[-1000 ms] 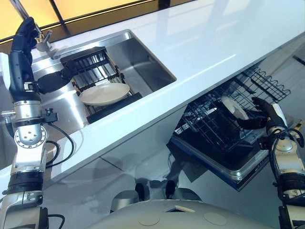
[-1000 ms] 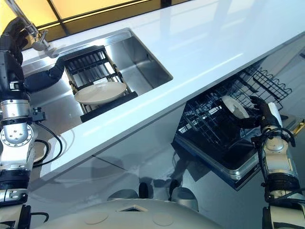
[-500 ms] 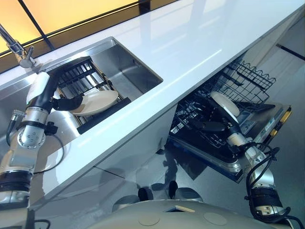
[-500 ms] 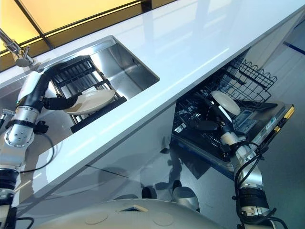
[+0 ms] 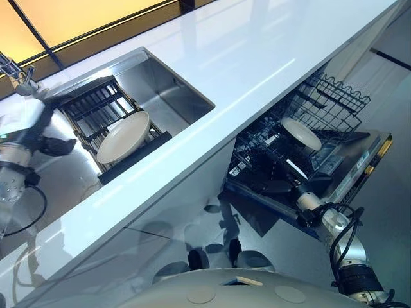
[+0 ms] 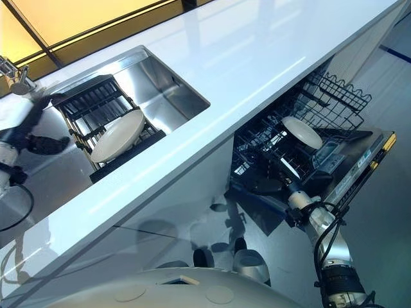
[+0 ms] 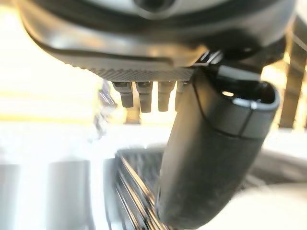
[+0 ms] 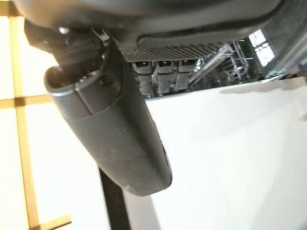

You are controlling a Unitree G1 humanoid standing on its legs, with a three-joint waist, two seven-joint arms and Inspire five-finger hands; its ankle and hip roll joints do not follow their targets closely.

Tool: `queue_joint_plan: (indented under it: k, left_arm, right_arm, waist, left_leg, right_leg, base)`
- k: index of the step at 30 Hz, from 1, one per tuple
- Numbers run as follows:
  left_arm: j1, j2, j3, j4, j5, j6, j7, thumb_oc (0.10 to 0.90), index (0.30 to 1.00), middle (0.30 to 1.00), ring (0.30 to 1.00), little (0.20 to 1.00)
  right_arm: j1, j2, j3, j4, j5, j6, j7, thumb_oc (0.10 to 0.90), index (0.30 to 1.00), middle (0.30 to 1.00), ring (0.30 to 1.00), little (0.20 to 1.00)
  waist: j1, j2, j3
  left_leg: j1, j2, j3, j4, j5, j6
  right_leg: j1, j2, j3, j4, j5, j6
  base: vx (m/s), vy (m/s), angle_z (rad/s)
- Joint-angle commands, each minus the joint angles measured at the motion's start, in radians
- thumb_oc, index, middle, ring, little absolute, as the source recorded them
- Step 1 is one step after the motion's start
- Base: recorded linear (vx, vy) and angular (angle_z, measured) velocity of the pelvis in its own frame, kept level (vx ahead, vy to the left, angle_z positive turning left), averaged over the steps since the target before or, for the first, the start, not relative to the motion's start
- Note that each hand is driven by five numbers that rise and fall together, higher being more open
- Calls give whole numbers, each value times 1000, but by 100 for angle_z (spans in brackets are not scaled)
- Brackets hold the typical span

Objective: Pick up plates and place into dishwasher.

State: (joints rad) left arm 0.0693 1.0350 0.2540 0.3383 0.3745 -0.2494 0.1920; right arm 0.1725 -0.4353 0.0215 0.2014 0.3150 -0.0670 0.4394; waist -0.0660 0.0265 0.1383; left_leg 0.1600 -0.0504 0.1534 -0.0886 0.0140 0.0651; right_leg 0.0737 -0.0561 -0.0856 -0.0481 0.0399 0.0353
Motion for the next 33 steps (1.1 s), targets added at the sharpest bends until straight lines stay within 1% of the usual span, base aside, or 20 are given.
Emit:
queue_joint_plan:
  k: [1,3,5,9,12,13,15,18,19,20,25,26,27,29,33]
  left_arm:
    - [-37,74,144,-60,-6,-43,146,800,900,900,900,900]
    - [-28,68,150,-84,9,-26,165,800,900,900,900,900]
    - [-17,61,154,-97,7,-28,175,800,900,900,900,900]
    - [-7,49,151,-119,-21,-48,131,800,900,900,900,900]
    - [0,20,125,-163,-59,-58,23,800,900,900,900,900]
    - [10,0,118,-203,-74,-41,-18,800,900,900,900,900]
    - [17,-21,106,-229,-70,-58,-60,800,900,900,900,900]
    - [14,-33,86,-267,-89,-66,-124,800,900,900,900,900]
    - [12,-35,80,-280,-108,-63,-151,800,900,900,900,900]
    - [-2,-39,62,-309,-138,-54,-202,800,900,900,900,900]
    - [-56,-42,-20,-353,-174,-24,-321,800,900,900,900,900]
    - [-59,-41,-24,-354,-176,-24,-329,800,900,900,900,900]
    - [-72,-43,-48,-365,-190,-8,-372,800,900,900,900,900]
    - [-87,-48,-77,-379,-183,17,-383,800,900,900,900,900]
    - [-119,-57,-113,-375,-169,42,-398,800,900,900,900,900]
  right_arm:
    - [-49,-3,14,-90,14,-124,-27,800,900,900,900,900]
    - [-47,6,26,-88,8,-121,-36,800,900,900,900,900]
    - [-41,11,41,-77,-10,-134,-43,800,900,900,900,900]
    - [-29,23,64,-76,-28,-136,-69,800,900,900,900,900]
    - [-24,36,69,-72,-44,-131,-87,800,900,900,900,900]
    - [-20,42,66,-78,-46,-121,-92,800,900,900,900,900]
    - [-17,45,65,-79,-43,-109,-94,800,900,900,900,900]
    - [-15,52,67,-64,-50,-104,-84,800,900,900,900,900]
    - [-14,54,70,-61,-53,-103,-80,800,900,900,900,900]
    - [-13,56,77,-50,-60,-101,-76,800,900,900,900,900]
    - [-18,57,109,-31,-69,-84,-85,800,900,900,900,900]
    - [-18,57,110,-31,-68,-83,-86,800,900,900,900,900]
    - [-20,56,120,-30,-68,-73,-91,800,900,900,900,900]
    - [-21,49,133,-32,-64,-64,-102,800,900,900,900,900]
    - [-26,45,141,-21,-61,-57,-99,800,900,900,900,900]
  waist:
    - [23,23,-70]
    - [28,21,-69]
    - [35,20,-72]
    - [42,19,-76]
    - [48,19,-74]
    - [50,19,-70]
    - [51,19,-69]
    - [53,19,-69]
    - [53,20,-69]
    - [54,20,-71]
    - [53,21,-69]
    - [53,21,-68]
    - [51,22,-66]
    - [48,23,-63]
    - [42,26,-59]
  left_leg:
    - [-29,-47,-31,13,-70,35]
    - [-27,-47,-37,11,-70,34]
    - [-25,-46,-44,8,-69,32]
    - [-23,-43,-51,5,-67,27]
    - [-22,-41,-57,4,-66,25]
    - [-22,-40,-59,4,-65,24]
    - [-20,-39,-60,3,-64,23]
    - [-20,-37,-61,2,-63,20]
    - [-20,-37,-62,1,-63,19]
    - [-21,-36,-63,1,-62,18]
    - [-21,-35,-66,1,-60,16]
    - [-21,-35,-66,1,-60,16]
    - [-20,-34,-66,1,-59,16]
    - [-19,-34,-67,1,-57,15]
    - [-17,-32,-65,1,-57,13]
  right_leg:
    - [-62,-10,-51,100,-57,75]
    - [-57,-10,-58,100,-61,73]
    - [-50,-9,-67,99,-65,71]
    - [-40,-6,-79,91,-74,67]
    - [-33,-2,-85,84,-79,63]
    - [-29,0,-86,79,-80,62]
    - [-23,3,-89,72,-80,60]
    - [-18,5,-93,64,-78,60]
    - [-17,6,-92,61,-79,59]
    - [-13,9,-93,57,-80,58]
    - [-7,14,-95,50,-81,55]
    - [-7,14,-95,50,-81,55]
    - [-5,16,-95,50,-81,54]
    - [-2,18,-93,49,-81,52]
    - [4,20,-92,43,-83,49]
  base:
    - [-17,-32,20]
    - [-11,-35,10]
    - [0,-46,10]
    - [5,-51,16]
    - [-3,-58,13]
    - [-7,-51,8]
    - [2,-44,6]
    - [7,-19,4]
    - [14,-36,2]
    - [18,-37,0]
    - [11,-21,0]
    - [18,-32,0]
    - [0,0,0]
    - [11,-16,0]
    - [0,0,0]
